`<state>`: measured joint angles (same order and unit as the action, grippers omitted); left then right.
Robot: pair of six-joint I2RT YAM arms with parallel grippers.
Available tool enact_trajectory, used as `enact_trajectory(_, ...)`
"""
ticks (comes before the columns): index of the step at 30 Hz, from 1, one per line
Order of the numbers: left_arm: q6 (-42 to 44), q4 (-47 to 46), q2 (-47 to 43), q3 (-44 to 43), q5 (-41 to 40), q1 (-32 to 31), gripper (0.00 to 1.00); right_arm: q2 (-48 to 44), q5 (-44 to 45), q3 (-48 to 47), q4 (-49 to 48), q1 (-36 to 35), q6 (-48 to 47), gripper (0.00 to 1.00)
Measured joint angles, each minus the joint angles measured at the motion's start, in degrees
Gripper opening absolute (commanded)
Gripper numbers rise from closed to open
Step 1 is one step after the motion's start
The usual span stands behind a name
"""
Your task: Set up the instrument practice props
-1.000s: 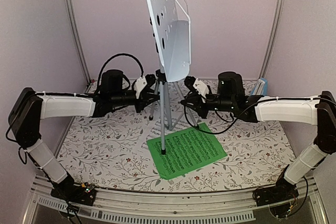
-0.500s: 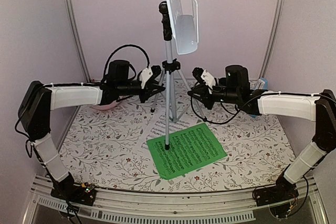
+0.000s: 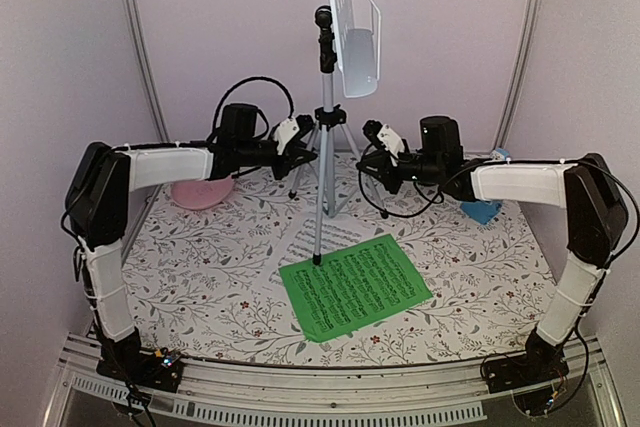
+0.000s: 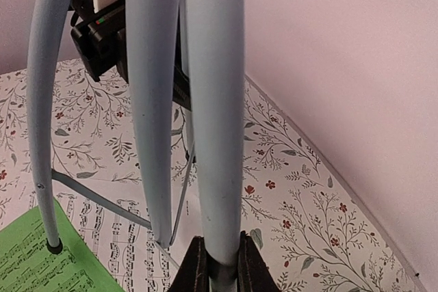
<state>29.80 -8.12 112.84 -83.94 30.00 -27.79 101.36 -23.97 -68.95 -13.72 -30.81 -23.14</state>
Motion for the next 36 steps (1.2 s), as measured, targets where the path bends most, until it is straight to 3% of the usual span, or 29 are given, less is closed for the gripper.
enact_trajectory(8, 0.9, 0.9, 8.2, -7.2, 0.3, 1.7, 0.00, 7.3, 0.8, -5.2, 0.3, 1.3, -0.1, 0.00)
enact_trajectory(18, 1.4, 2.9, 13.6, -14.3, 0.8, 2.0, 0.02, 9.7, 1.1, -7.3, 0.4, 2.5, 0.0, 0.00)
enact_trajectory(24, 1.0, 2.8, 13.7, -14.4, 1.0, 2.1, 0.26, 10.3, 0.5, -7.6, -0.1, 2.6, 0.0, 0.00)
enact_trajectory(28, -1.8, 1.0, 13.3, -13.1, -0.4, 2.6, 0.52, 10.4, 0.0, -7.6, -0.3, 2.4, 0.0, 0.00)
enact_trajectory(32, -4.4, 0.2, 10.5, -9.5, -2.1, 4.0, 0.60, 10.5, 0.0, -7.6, -0.4, 2.4, 0.0, 0.00)
enact_trajectory(36, -8.6, -3.3, 2.9, -0.9, -8.3, 6.6, 0.60, 10.4, -0.6, -7.6, -0.3, 2.4, 0.2, 0.00)
